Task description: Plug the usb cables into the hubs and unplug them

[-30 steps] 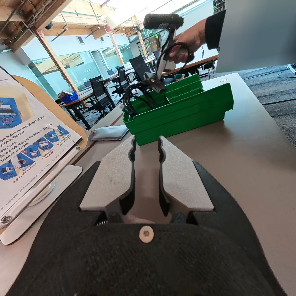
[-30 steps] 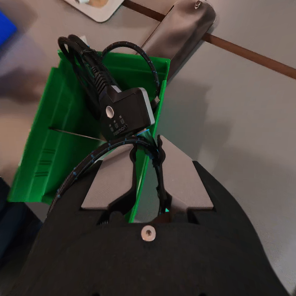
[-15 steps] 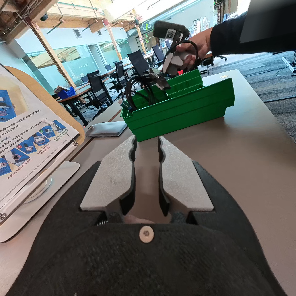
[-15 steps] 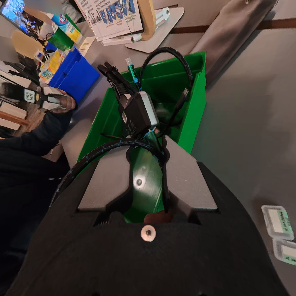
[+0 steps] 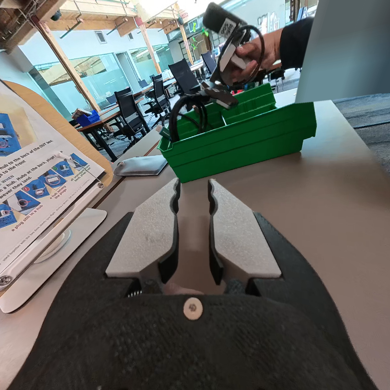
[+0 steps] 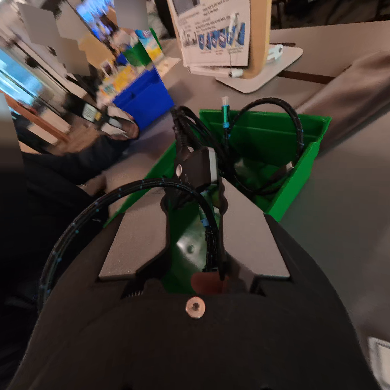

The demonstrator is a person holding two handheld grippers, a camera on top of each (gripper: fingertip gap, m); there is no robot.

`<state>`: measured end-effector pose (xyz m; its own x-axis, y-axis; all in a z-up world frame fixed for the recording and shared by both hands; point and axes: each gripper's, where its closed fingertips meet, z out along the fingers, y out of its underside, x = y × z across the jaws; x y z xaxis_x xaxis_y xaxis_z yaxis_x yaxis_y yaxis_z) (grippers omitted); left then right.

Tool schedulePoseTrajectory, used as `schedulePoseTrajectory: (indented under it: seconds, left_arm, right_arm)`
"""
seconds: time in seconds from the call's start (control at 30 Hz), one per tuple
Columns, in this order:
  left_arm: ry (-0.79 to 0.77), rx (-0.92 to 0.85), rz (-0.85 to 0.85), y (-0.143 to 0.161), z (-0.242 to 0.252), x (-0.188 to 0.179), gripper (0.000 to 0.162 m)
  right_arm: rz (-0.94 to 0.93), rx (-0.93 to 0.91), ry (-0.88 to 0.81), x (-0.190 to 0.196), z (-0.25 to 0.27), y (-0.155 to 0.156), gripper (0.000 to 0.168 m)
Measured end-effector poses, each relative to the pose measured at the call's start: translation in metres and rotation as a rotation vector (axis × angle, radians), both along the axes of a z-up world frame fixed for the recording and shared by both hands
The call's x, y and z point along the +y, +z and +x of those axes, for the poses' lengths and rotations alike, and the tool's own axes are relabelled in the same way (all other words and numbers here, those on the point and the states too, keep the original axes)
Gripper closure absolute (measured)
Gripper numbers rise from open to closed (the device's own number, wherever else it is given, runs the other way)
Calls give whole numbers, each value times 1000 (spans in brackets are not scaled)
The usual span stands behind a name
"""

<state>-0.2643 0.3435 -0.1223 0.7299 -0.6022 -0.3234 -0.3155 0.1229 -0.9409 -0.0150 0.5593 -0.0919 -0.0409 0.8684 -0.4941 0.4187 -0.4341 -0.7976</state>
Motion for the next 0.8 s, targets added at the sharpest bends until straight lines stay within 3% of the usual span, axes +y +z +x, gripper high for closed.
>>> schedulePoseTrajectory:
  seconds: [0.03,0.17,0.23,0.43,0.47,0.5,0.53,0.7,0.8]
  left_arm:
    - [1,9,0,-1,0,0,139]
    - [-3,1,-7,-2,1,0,139]
    - [-6,6,-9,-3,2,0,139]
    - [-4,12,-2,-2,1,-1,139]
    - [-2,12,0,-1,1,-1,139]
    - [-1,14,2,-1,0,-1,139]
    - [1,16,5,0,0,-1,139]
    - [3,7,11,2,-2,-2,139]
    - [0,7,12,2,-1,-3,139]
  right_arm:
    - [55,-46,-3,0,-2,-6,126]
    - [205,-279,-61,16,-3,-32,104]
    - [235,-264,-88,23,-8,-26,111]
    - [35,-408,92,-3,-12,-53,90]
    - [30,-395,106,-4,-14,-52,104]
    - [27,-342,129,-6,-16,-45,131]
    - [28,-291,139,-8,-18,-37,138]
    - [209,-259,127,-11,-13,-24,146]
    - [403,-246,58,-6,-7,8,149]
